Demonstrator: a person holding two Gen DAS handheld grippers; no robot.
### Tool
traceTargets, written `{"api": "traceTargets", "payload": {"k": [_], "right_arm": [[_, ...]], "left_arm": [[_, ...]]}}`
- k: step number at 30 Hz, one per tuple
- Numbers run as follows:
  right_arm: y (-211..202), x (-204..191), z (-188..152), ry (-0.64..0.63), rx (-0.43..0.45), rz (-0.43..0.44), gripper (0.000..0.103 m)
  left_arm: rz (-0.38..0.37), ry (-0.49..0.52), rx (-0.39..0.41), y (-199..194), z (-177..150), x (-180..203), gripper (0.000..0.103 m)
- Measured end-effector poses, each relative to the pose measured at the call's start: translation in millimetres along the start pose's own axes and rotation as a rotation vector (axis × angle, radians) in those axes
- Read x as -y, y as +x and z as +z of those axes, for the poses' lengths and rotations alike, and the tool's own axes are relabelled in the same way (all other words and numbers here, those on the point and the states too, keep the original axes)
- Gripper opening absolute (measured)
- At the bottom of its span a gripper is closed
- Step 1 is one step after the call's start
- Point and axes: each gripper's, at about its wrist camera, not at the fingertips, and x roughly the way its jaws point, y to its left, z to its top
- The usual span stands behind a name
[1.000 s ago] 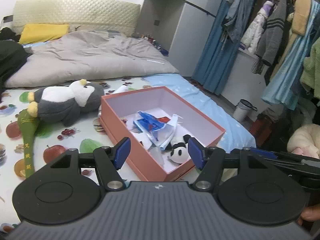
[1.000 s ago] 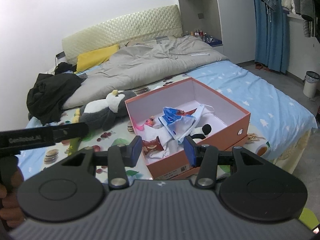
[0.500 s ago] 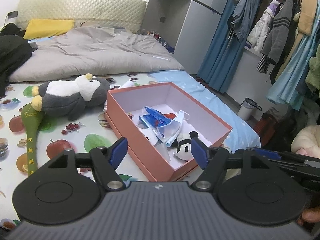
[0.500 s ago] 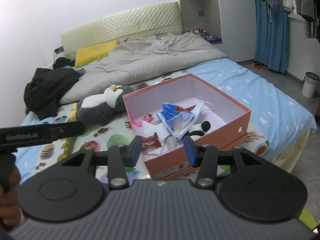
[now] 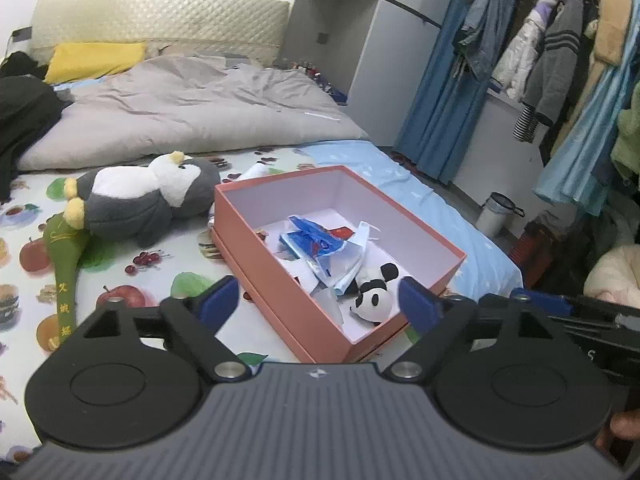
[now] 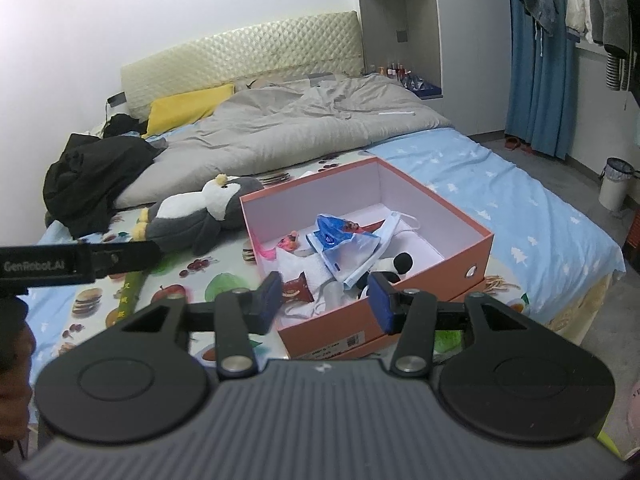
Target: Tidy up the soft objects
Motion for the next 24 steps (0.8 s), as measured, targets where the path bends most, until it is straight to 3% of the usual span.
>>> {"api": "traceTargets", "payload": {"k": [2,4,24], "right_arm": [[-1.8,0.9,0.6,-0.001,0.015,0.001,0.095],[-2.3,1.3,1.5,-0.009,0.021,-0.011,0.103],[2.8,6.0,0.1,0.006,-0.006,-0.018,0.103]], "left_arm": [[0.004,0.011,-0.002,-0.3,0.1,2.1,0.101],[0.007,0.023,-0.007,0.1,0.1,4.1,0.102],[0.059,0.008,-0.028,7.4,-1.2,2.1,0.103]]}}
